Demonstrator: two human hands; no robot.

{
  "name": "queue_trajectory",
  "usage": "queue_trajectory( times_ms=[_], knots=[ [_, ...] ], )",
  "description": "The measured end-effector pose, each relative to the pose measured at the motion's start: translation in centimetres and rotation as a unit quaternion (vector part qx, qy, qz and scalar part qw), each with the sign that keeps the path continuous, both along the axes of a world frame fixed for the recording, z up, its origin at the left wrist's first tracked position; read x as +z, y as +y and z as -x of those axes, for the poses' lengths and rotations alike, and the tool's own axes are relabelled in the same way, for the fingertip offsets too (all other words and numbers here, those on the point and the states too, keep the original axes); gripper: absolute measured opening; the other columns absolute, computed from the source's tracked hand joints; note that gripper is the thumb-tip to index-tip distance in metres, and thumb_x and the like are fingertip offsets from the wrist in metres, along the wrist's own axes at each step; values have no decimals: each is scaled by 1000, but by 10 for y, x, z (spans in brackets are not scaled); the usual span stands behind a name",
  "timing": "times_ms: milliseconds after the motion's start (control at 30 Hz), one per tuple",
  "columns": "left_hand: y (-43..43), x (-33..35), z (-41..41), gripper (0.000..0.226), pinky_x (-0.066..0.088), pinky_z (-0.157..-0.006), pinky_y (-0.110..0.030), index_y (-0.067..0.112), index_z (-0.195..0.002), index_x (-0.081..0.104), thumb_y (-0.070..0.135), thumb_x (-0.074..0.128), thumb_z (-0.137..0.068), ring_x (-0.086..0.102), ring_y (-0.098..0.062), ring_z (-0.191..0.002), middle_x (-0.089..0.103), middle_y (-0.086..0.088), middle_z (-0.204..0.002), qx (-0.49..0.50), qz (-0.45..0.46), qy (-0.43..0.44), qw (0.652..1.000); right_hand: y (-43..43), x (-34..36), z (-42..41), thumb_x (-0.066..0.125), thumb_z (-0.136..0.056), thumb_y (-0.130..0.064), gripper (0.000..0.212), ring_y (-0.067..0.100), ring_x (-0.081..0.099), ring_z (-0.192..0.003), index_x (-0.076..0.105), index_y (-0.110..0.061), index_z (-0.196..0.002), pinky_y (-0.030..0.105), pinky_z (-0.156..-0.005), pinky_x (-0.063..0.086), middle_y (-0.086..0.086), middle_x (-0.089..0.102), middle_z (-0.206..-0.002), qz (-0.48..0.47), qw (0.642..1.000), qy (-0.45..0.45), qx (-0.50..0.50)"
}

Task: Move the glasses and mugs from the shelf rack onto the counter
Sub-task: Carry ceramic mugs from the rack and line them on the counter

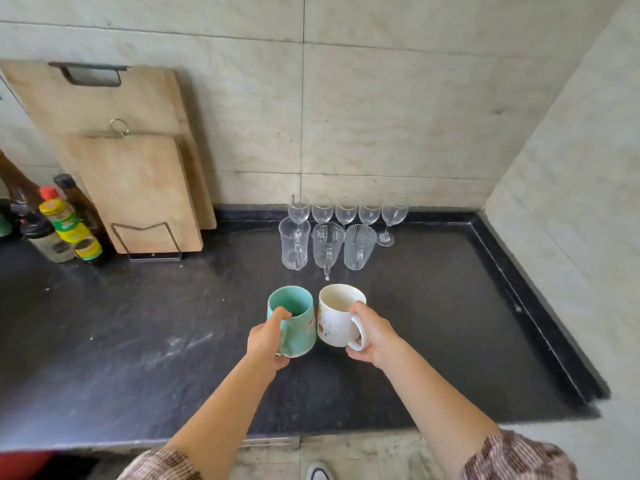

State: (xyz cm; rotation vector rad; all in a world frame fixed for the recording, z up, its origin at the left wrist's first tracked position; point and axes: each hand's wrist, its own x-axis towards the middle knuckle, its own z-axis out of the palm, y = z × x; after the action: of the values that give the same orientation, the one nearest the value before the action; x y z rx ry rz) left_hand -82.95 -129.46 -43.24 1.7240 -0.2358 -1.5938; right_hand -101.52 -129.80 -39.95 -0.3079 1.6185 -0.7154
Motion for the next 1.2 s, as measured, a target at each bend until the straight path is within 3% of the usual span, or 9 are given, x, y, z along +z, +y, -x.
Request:
queue_trajectory(
  times_ms=[200,300,467,667,800,1200],
  knots=[
    [-40,-11,14,26,53,-85,-45,14,-89,56,29,67,-70,60,-36,-103,57,-14,-107,39,-14,-9,999,-56,-23,5,63,-81,-30,47,33,53,-112,50,-15,-124,47,-88,54,13,48,-126,-23,999,-23,18],
    [-52,-15,17,36,54,-84,-43,13,-102,56,29,67,-72,60,-33,-101,56,-12,-110,56,-17,-19,998,-72,-31,3,61,-83,-29,47,34,51,-113,49,-13,-125,46,-85,53,15,47,-127,-23,999,-29,20],
    [-66,-20,23,45,53,-68,-34,9,-115,53,25,68,-75,57,-20,-78,53,-6,-91,95,5,-19,995,-86,-43,-8,59,-85,-28,43,32,49,-112,48,-12,-124,45,-86,51,14,47,-124,-19,999,-41,-1],
    [-68,-30,25,54,52,-75,-35,10,-124,50,26,68,-75,55,-23,-92,53,-10,-109,102,21,-18,994,-89,-51,-20,55,-87,-30,49,32,47,-114,41,-13,-130,41,-80,53,13,44,-126,-14,1000,-16,8],
    [-67,-33,25,58,56,-86,-43,12,-128,46,24,69,-76,57,-26,-107,50,-12,-122,101,33,-9,994,-85,-53,-17,61,-87,-31,54,34,50,-115,41,-12,-133,41,-78,55,14,45,-128,-19,999,-16,41],
    [-58,-37,22,34,53,-86,-35,11,-119,54,21,60,-86,57,-24,-104,53,-12,-118,78,42,-16,996,-65,-59,-19,68,-88,-31,62,33,59,-111,36,-14,-137,45,-88,56,16,54,-130,-12,996,5,88]
  ],
)
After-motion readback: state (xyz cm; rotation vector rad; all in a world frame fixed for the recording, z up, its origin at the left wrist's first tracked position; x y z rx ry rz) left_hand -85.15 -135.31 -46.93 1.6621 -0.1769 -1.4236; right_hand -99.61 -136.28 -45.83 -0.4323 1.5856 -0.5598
